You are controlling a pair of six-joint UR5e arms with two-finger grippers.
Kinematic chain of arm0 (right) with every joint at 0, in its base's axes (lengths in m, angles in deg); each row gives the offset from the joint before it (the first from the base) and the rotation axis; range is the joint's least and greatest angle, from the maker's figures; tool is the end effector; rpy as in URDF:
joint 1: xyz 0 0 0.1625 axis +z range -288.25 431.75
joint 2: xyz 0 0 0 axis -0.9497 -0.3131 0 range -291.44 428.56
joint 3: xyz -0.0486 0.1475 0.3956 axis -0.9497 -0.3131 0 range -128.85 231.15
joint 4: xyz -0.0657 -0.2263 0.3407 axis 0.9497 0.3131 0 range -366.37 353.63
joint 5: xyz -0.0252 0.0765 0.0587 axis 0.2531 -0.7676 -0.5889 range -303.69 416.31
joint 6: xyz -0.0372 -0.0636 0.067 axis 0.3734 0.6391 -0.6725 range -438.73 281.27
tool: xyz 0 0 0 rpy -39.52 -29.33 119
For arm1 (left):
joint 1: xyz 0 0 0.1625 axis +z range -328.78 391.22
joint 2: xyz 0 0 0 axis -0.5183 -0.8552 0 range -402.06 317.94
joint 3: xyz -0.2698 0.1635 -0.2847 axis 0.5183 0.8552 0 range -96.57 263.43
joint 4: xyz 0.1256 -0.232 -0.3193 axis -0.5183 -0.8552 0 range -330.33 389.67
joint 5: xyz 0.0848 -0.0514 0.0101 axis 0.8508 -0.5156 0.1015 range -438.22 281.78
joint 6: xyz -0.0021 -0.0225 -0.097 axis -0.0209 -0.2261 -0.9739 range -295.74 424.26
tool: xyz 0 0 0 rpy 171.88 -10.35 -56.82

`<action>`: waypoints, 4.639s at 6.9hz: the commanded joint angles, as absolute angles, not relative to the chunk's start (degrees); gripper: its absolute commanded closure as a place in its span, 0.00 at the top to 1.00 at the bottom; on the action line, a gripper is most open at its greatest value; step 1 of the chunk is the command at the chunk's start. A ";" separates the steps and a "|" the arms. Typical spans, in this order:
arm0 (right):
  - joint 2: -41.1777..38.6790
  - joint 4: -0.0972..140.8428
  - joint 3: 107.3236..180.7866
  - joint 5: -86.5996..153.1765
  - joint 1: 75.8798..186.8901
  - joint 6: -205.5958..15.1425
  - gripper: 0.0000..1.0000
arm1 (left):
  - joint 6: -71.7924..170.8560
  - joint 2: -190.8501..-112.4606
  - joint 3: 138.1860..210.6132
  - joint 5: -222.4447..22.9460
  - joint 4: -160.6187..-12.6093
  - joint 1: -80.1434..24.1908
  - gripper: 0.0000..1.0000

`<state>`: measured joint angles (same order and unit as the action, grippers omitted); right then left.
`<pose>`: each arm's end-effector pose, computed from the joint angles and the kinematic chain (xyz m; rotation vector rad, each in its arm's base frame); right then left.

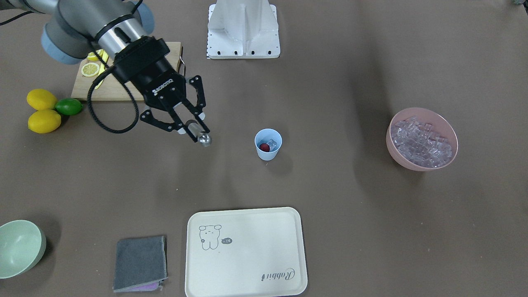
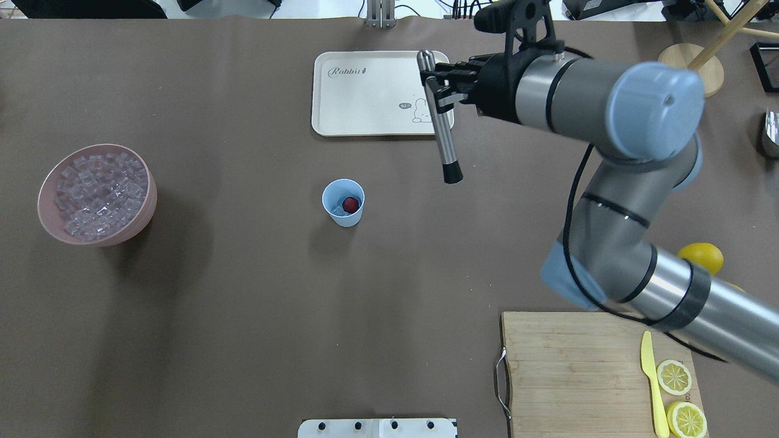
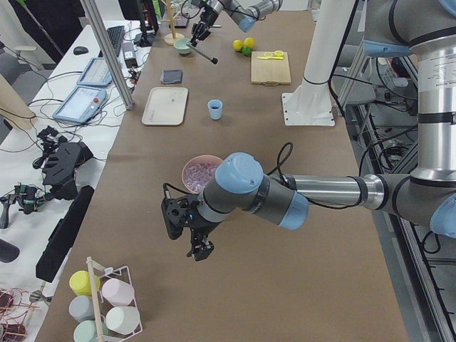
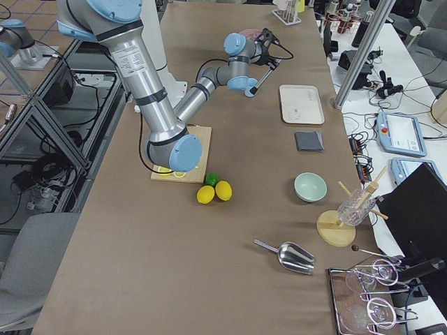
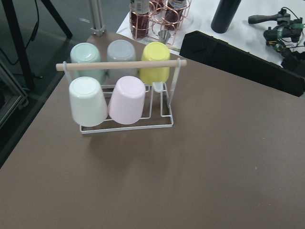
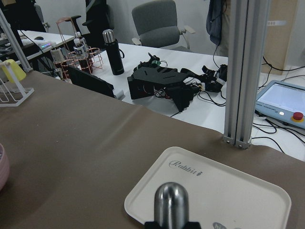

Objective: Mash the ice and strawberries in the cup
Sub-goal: 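Carry the muddler over the blue cup and lower it inside, then press the muddler down and up inside the cup with the right gripper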

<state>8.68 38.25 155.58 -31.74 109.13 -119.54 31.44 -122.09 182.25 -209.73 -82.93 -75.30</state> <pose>-0.3878 -0.4681 0.1553 1.0965 -1.1253 -0.1351 -0.1892 -0.4012 0.6219 0.2576 0.7746 -0.6785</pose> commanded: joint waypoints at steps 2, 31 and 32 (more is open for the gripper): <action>14.32 36.87 155.39 -9.48 93.67 -120.91 0.00 | 31.65 -121.51 178.10 -212.15 -83.01 -80.48 0.98; 21.70 9.80 131.37 6.48 89.33 -109.75 0.00 | 31.92 -121.95 172.37 -212.34 -83.98 -81.19 0.98; 21.63 10.93 134.52 6.30 89.51 -109.58 0.00 | 31.92 -121.95 172.38 -212.34 -83.98 -81.19 0.98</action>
<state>21.41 10.05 131.70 6.41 89.36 -109.76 31.92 -121.95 172.34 -212.33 -83.98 -81.19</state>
